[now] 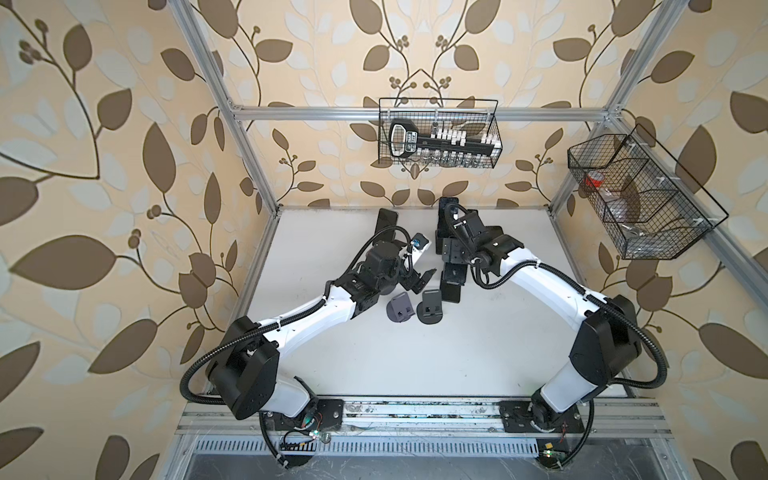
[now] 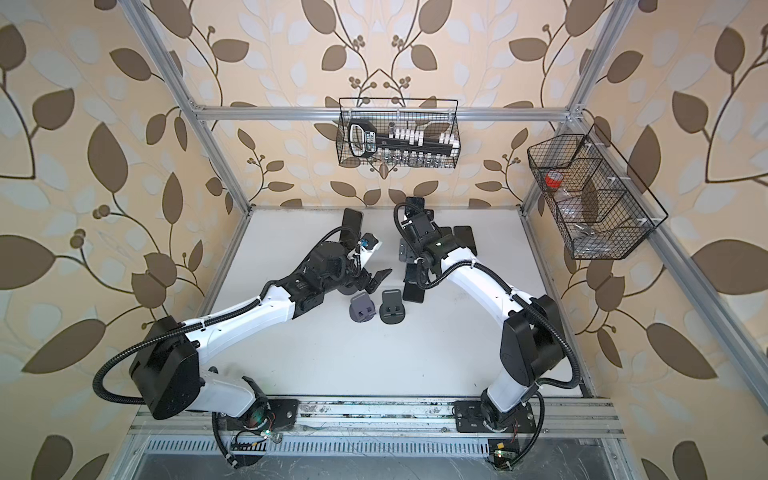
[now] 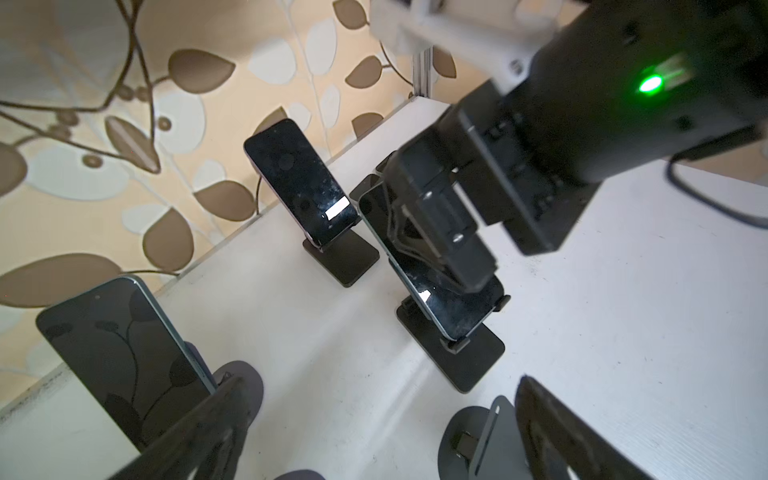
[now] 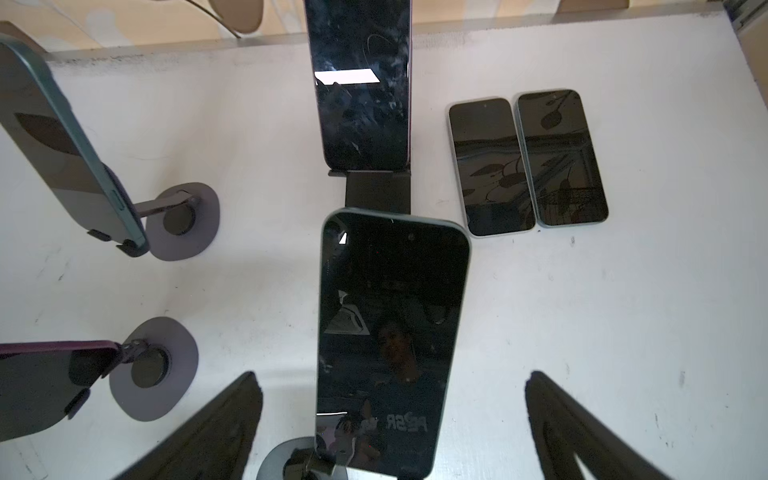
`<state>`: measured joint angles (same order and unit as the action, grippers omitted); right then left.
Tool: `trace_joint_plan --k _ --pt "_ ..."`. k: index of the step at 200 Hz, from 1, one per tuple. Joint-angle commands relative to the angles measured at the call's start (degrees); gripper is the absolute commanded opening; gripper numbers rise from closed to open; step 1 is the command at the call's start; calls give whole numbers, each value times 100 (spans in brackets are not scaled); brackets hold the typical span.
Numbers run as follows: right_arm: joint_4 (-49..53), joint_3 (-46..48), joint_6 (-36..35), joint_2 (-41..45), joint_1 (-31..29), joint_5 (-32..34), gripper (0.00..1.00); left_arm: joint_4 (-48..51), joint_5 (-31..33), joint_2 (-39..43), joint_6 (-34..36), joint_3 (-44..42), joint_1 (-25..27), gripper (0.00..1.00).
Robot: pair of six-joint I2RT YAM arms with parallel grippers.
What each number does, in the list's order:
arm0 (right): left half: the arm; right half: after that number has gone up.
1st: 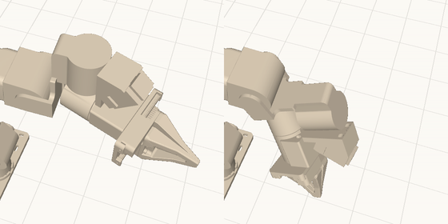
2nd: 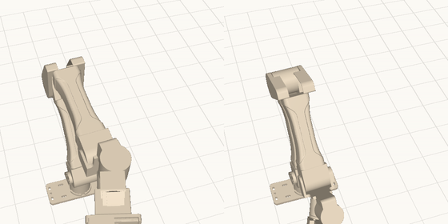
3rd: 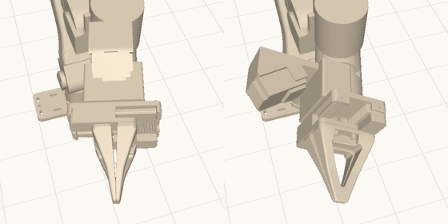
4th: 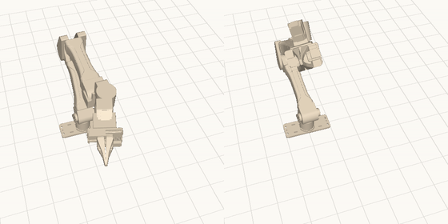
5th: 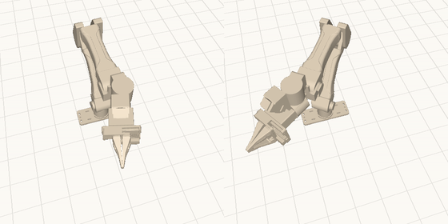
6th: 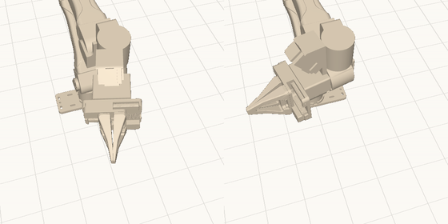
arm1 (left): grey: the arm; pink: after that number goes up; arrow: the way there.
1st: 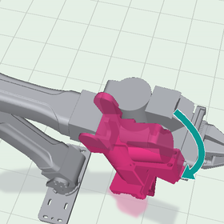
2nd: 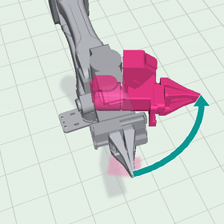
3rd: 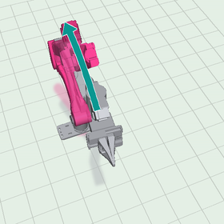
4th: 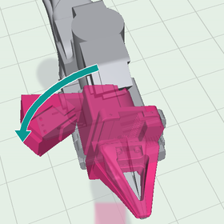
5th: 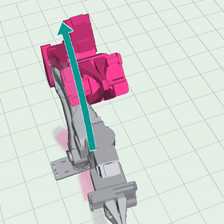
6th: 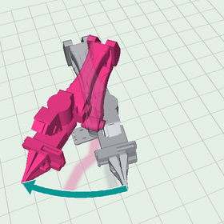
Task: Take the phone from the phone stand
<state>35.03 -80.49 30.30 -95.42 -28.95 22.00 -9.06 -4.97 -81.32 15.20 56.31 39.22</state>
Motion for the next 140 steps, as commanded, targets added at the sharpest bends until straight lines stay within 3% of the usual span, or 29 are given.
trace_joint_plan --k 1,93,140 --pt "235 -248 284 -155 13 87 99 -134 192 248 240 -31 62 99" --pt "569 -738 621 -827 14 246 99 -219 421 384 400 -112 84 99" --pt "549 -850 749 -1001 14 347 92 -156 498 481 485 -86 94 99"
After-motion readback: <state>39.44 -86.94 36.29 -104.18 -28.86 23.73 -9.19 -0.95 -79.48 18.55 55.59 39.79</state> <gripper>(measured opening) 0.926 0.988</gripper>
